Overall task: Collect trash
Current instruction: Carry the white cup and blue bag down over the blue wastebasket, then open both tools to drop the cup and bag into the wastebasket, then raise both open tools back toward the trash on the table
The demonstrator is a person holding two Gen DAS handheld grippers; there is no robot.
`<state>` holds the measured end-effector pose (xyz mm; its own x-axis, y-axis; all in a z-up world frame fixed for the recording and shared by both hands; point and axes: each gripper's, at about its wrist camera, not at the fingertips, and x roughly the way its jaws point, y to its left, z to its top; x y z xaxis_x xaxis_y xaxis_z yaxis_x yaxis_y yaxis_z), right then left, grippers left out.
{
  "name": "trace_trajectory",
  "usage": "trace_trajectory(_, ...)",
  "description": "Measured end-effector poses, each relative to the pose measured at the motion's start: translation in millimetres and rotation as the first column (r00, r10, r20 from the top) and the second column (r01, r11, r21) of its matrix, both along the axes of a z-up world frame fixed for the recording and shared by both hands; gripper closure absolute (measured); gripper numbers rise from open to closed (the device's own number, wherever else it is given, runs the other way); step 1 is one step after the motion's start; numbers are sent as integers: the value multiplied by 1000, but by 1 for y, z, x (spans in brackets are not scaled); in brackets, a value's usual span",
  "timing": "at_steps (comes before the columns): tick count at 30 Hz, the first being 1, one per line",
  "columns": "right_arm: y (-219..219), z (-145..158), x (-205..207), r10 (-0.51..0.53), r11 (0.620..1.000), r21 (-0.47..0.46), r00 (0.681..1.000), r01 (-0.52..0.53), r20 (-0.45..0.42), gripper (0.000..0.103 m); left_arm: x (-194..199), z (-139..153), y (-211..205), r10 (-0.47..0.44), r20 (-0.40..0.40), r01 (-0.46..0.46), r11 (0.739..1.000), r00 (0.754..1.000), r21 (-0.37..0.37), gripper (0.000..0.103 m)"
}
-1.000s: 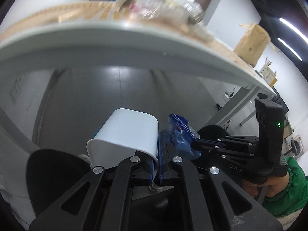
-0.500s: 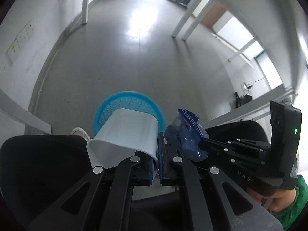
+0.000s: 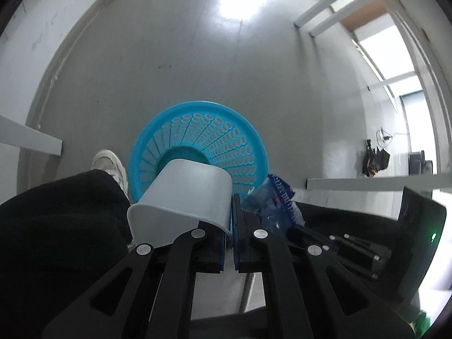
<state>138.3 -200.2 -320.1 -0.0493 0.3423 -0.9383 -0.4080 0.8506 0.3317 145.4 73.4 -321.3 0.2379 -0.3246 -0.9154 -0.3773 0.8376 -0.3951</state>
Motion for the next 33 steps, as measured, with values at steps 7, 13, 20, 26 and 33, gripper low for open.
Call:
trace_trajectory(7,5,-35,16,-33,999,-30,997,30,-74,100,16,-26,1,5,-42,-5,1000,999,8,100)
trace_trajectory(13,12,-42,22,-44,999,-9,995,43,-86,88,25,-32,8,27,-39,-27,1000,999,-1,98)
trace_trajectory(20,10,-36,21,-47,999,-5,997,47,-63,67,25,-24,10,41,0,-41,999,999,10,69)
trace_trajectory(26,4,-11,10,-31,999,-17,999,31,14,62,14,-15,11,50,6,-50,999,999,22,69)
trace_trajectory(33,-3,31,-13,29,999,-47,987,-22,156,56,-3,10,2,4,48,-8,996,999,92,69)
